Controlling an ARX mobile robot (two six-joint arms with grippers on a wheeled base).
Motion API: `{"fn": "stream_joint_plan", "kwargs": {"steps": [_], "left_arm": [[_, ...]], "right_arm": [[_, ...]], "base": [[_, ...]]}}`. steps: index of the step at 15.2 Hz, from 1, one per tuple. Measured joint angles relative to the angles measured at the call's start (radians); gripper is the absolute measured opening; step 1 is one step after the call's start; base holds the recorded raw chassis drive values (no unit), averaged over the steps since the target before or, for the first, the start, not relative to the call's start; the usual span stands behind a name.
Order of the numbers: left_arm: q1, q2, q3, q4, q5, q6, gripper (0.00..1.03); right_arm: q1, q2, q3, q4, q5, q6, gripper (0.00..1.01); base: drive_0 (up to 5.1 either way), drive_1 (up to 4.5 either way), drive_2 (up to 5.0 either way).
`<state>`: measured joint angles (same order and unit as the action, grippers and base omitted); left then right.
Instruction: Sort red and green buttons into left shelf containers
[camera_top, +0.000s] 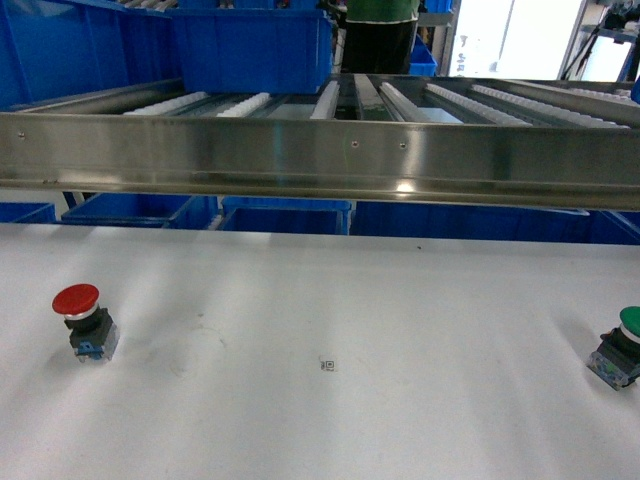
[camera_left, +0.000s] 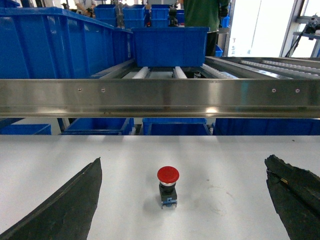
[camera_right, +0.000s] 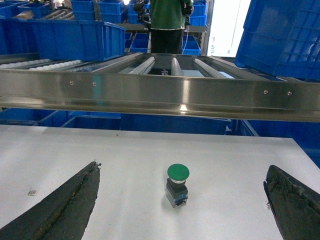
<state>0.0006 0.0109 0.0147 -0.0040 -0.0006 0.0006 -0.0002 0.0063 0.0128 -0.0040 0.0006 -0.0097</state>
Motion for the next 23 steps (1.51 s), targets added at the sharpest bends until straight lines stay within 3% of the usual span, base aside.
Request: {"fn": "stream_joint_plan", "kwargs": {"steps": [13,14,15,16,19,23], "left_arm": [[0.0,0.0,0.0,0.0,0.0,0.0,0.98],[0.042,0.006,0.0,0.013,0.056,-0.005,0.98],[0.137,0.05,0.0,0.087,0.126,-0.019,0.98],[0.186,0.155,0.0,0.198,0.161,-0.027,0.98],[0.129,0.622,0.101,0.532,0.245,-0.027,0.98],[0.101,0.782,0.199,0.566,0.262,-0.026,0.98]], "right_arm": [[0.0,0.0,0.0,0.0,0.0,0.0,0.98],[0.026,0.028,0.0,0.058,0.036,-0.004,0.98],[0.07,0.096,0.0,0.124,0.066,-0.009,0.98],[0.11,0.214,0.001,0.21,0.093,-0.017,0.98],[0.129,0.642,0.095,0.45,0.082,-0.036,0.98],[0.118,0.793,0.158,0.501,0.064,-0.045,0.98]], "base": [[0.0,0.0,0.0],[0.0,0.0,0.0],[0.0,0.0,0.0],[0.0,0.0,0.0],[0.0,0.0,0.0],[0.0,0.0,0.0]]}}
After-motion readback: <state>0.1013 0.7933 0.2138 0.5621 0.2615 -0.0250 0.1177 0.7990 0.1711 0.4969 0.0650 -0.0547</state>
